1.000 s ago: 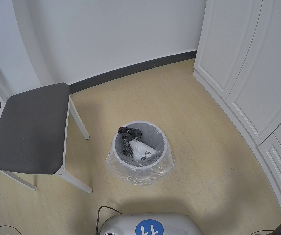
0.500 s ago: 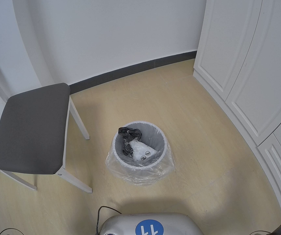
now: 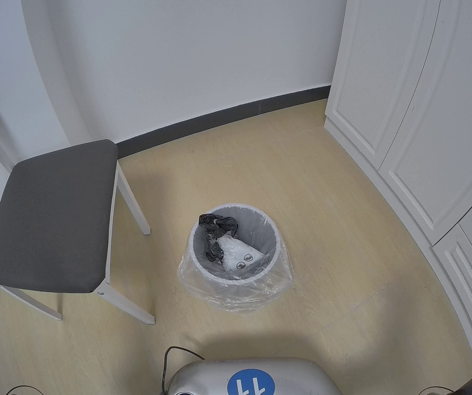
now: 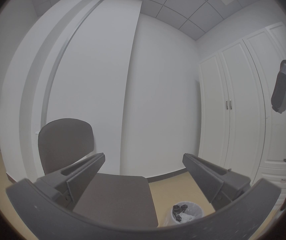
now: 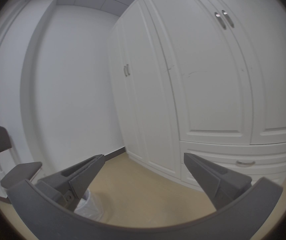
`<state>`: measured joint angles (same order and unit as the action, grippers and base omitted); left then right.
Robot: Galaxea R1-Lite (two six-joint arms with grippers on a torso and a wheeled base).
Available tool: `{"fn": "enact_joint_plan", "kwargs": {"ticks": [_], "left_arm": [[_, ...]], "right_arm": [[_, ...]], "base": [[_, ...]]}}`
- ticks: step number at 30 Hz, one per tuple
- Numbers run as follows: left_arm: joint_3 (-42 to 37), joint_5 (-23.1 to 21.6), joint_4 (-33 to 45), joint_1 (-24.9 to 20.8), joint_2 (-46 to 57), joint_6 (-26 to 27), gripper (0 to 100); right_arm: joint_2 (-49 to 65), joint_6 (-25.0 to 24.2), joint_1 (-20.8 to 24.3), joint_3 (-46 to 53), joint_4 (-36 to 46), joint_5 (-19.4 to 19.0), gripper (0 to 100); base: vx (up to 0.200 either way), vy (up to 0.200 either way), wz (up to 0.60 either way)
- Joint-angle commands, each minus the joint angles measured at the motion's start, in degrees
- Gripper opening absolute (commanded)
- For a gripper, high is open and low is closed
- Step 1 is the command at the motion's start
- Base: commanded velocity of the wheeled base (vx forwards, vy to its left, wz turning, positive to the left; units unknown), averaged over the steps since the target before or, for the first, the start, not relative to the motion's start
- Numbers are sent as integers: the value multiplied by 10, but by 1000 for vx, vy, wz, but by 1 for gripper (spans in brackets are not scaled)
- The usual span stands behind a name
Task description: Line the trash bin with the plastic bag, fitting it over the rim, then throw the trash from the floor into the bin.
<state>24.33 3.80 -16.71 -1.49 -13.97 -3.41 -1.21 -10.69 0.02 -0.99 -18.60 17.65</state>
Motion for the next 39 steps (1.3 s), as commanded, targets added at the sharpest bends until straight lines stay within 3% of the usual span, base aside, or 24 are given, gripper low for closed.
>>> {"fn": "enact_joint_plan", "kwargs": {"ticks": [1,6,13,23,32,36,39], "left_arm": [[-2,0,11,1,23,0,100],[3,-1,14,3,32,1,100],[-7,-7,17,18,47,3,100],[-60,-8,43,18,71,6,100],[-85,-8,44,20,78,7,100],[-143,-5,44,31,102,7,100],[-192,-2,30,32,102,39,100]], "right_arm": [[12,10,0,10,1,-44,100],[12,46,0,10,1,-90,100],[12,88,0,10,1,-123,100],[12,110,0,10,63,-181,100],[12,119,0,10,121,-180,100],[12,113,0,10,146,-176,100],[12,103,0,10,146,-156,100]], "base": [[0,0,0],[0,0,0],[0,0,0],[0,0,0],[0,0,0],[0,0,0],[0,0,0]]}}
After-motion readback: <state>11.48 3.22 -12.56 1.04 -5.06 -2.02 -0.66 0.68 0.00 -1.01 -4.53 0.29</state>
